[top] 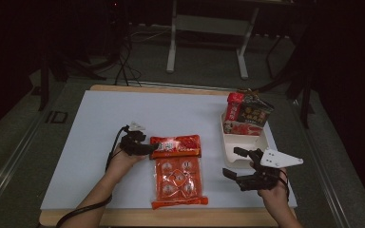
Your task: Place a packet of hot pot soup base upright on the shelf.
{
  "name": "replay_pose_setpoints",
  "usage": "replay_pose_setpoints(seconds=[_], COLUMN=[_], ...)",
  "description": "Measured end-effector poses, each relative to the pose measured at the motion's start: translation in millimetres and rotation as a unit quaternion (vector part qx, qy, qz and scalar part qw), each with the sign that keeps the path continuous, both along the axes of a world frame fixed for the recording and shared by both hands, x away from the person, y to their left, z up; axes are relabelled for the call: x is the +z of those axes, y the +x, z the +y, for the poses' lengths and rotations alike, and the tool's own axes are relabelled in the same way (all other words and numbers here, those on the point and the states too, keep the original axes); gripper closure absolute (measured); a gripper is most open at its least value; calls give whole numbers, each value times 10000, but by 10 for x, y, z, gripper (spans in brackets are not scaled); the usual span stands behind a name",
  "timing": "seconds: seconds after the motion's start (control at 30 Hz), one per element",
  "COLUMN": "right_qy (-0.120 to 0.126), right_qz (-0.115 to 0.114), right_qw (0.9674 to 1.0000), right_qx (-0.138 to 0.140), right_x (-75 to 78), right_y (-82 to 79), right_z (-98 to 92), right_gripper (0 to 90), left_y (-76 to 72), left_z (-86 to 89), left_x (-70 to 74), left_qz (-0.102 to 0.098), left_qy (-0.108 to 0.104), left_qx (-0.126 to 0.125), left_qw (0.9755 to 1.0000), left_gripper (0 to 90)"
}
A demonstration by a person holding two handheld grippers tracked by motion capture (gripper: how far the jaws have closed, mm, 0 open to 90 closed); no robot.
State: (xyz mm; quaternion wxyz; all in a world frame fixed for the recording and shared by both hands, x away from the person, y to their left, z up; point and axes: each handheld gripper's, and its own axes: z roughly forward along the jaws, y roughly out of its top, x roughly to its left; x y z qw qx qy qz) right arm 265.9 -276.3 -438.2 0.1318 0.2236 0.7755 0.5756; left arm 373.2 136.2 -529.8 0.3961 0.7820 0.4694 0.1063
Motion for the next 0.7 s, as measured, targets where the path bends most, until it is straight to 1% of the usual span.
replay_pose_setpoints(seconds=[0.07,0.1,0.17,0.2,0.23,0.27,0.3,0.37,0.4,0.47,0.5,0.53,0.57,0.6,0.67,0.7], right_qy=[-11,0,3,6,2,-5,-5,-2,3,11,14,16,33,39,34,31], right_qz=[-6,-1,5,9,19,22,20,13,21,16,24,31,46,51,51,49], right_qw=[10000,10000,10000,10000,10000,10000,10000,10000,10000,10000,10000,10000,10000,10000,10000,10000], right_qx=[-8,-8,-19,-23,-14,-18,-18,-17,-14,-18,-19,-19,-21,-18,-13,-6], right_x=[2,3,4,3,1,0,-1,0,2,4,3,2,1,0,2,3], right_y=[-3,-2,0,2,4,4,3,1,0,0,2,4,6,7,5,4], right_z=[-3,-6,-13,-16,-19,-21,-21,-23,-24,-26,-29,-31,-32,-32,-28,-27], right_gripper=[149,149,149,149,149,149,149,150,150,150,149,150,150,150,150,150], left_y=[23,33,52,58,67,71,76,80,80,74,74,66,66,68,63,64], left_z=[0,-4,-8,-13,-21,-27,-35,-42,-48,-61,-71,-89,-93,-97,-115,-122], left_x=[-28,-39,-58,-64,-75,-83,-93,-95,-95,-96,-100,-97,-95,-94,-92,-90], left_qz=[81,114,204,225,276,290,307,320,345,373,419,386,398,458,461,549], left_qy=[-76,-52,-146,-123,-144,-154,-136,-164,-192,-218,-265,-206,-196,-232,-213,-267], left_qx=[-6,-25,-61,-79,-125,-142,-147,-171,-224,-302,-383,-397,-419,-466,-491,-537], left_qw=[9999,9999,9997,9996,9994,9994,9993,9992,9990,9986,9980,9983,9981,9976,9975,9967], left_gripper=[302,322,349,365,367,397,402,417,445,474,536,546,557,597,600,627])
